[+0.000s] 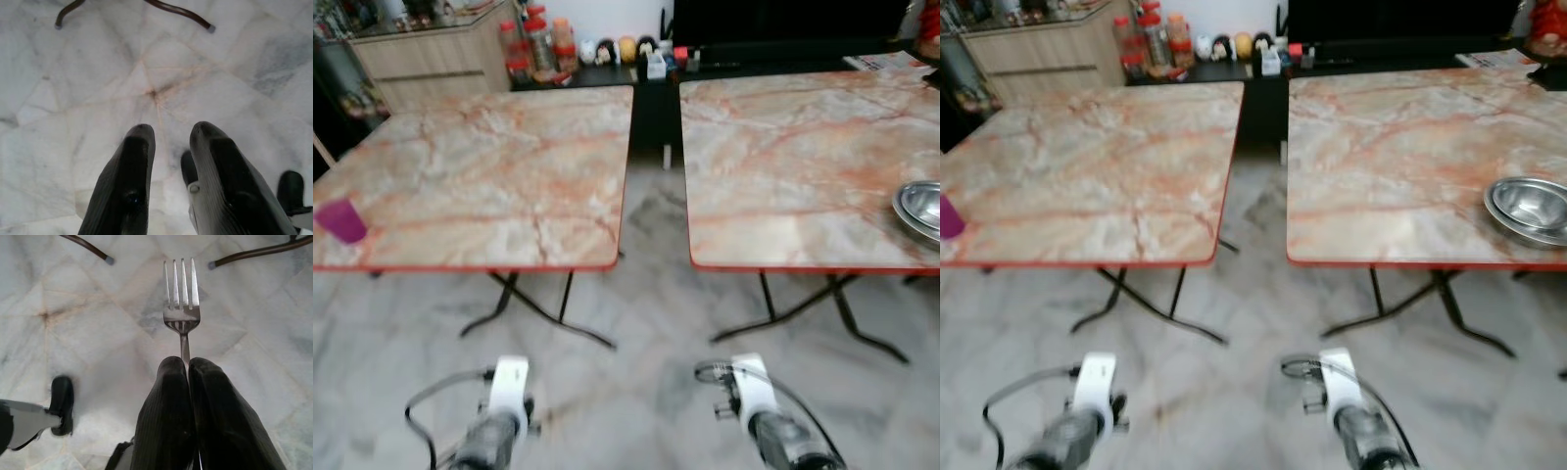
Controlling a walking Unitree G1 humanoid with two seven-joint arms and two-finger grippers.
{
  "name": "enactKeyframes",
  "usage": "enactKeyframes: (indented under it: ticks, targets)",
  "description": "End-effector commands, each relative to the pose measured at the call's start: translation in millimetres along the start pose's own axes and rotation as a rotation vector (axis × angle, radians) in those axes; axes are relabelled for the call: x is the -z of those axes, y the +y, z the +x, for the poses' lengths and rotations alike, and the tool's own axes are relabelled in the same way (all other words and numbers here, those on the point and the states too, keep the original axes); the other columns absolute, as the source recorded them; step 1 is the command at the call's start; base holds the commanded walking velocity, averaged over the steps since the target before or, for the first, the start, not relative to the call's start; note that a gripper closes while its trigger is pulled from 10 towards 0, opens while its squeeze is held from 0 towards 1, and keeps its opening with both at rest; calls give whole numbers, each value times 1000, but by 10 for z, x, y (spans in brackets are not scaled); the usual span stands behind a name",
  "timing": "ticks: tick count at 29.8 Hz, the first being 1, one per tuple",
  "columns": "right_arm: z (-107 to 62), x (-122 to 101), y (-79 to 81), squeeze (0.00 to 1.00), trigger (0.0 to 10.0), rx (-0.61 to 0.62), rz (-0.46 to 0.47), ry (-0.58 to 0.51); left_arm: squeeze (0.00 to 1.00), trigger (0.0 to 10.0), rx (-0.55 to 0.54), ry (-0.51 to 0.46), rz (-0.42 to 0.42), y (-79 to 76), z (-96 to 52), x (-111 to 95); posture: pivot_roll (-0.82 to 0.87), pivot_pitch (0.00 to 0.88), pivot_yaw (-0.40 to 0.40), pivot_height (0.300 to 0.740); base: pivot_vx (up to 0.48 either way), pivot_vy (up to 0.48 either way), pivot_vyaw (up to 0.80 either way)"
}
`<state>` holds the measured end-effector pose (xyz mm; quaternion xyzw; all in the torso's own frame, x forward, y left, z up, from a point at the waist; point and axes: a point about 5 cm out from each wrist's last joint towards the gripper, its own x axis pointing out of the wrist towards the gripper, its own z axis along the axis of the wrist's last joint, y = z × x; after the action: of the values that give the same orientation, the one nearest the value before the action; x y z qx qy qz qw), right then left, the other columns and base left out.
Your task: Setting the table
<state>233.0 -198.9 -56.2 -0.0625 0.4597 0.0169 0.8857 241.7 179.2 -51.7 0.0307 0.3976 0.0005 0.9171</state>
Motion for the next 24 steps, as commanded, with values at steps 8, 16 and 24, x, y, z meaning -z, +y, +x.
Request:
enactKeyframes:
  ticks: [8, 16, 24]
  targets:
    - [9, -64, 72, 0, 10000, -25, -2, -23, 0, 10000, -24, 7, 0, 88, -3, -7, -39, 71, 66, 740, 459, 0, 0]
    - [9, -34, 71, 0, 10000, -16, -6, -3, 0, 10000, -15, 5, 11, 86, -3, -15, -40, 79, 68, 740, 322, -262, 0]
    - [9, -31, 70, 0, 10000, -12, -3, 1, 0, 10000, -16, 2, 6, 87, -3, -16, -40, 79, 68, 740, 0, -461, 0]
